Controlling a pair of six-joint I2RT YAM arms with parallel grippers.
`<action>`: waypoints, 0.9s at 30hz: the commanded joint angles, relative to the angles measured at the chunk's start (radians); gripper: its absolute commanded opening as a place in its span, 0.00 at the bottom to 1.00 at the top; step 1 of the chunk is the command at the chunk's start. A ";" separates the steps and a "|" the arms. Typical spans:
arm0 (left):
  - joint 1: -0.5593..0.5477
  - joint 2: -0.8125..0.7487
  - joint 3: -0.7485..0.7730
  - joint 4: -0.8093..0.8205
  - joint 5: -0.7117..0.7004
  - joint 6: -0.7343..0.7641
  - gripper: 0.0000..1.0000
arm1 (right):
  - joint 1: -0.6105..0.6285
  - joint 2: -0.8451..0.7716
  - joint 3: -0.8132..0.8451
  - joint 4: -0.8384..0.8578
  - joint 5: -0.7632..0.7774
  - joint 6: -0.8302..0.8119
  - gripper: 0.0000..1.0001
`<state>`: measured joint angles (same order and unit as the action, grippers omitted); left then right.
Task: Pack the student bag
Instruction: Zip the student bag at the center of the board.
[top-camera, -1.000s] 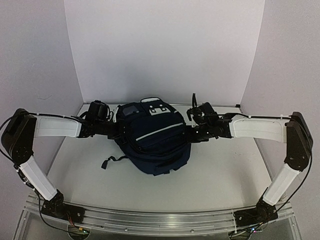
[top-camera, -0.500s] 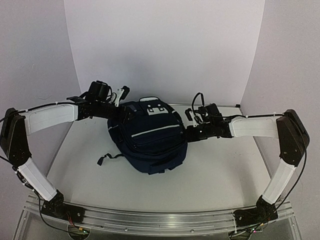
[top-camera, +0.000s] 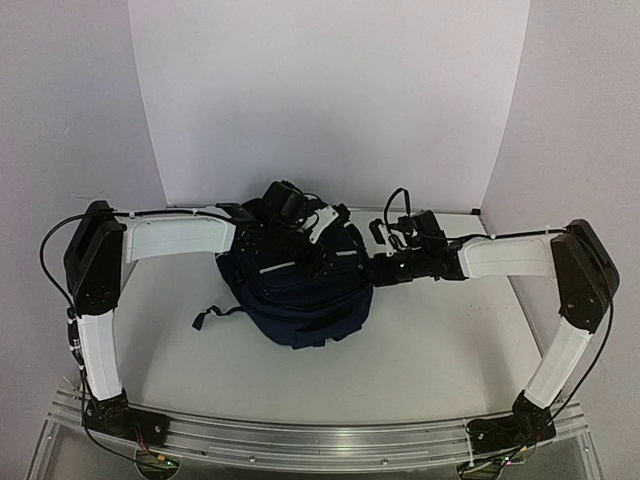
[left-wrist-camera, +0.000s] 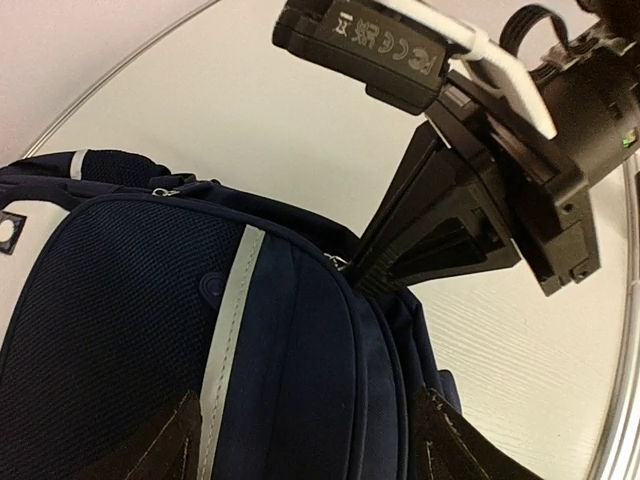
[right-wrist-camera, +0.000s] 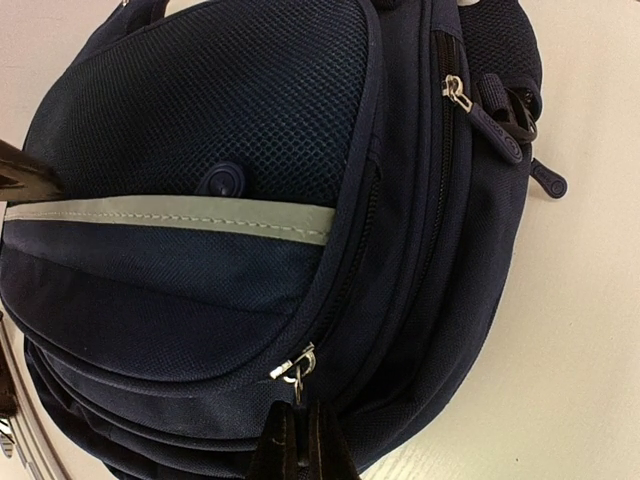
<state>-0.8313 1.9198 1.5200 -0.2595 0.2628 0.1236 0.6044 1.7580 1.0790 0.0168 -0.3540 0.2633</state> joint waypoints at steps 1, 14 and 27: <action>-0.011 0.045 0.098 0.020 -0.042 0.094 0.72 | 0.010 -0.031 -0.009 0.071 -0.033 0.006 0.00; -0.047 0.198 0.197 -0.016 -0.096 0.187 0.60 | 0.010 -0.040 -0.013 0.081 -0.018 0.019 0.00; -0.082 0.095 -0.018 0.155 -0.178 0.173 0.00 | -0.016 -0.067 -0.037 0.069 0.059 0.052 0.00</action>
<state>-0.9088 2.0866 1.5760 -0.1397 0.1158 0.3184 0.6033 1.7532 1.0408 0.0444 -0.3232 0.3049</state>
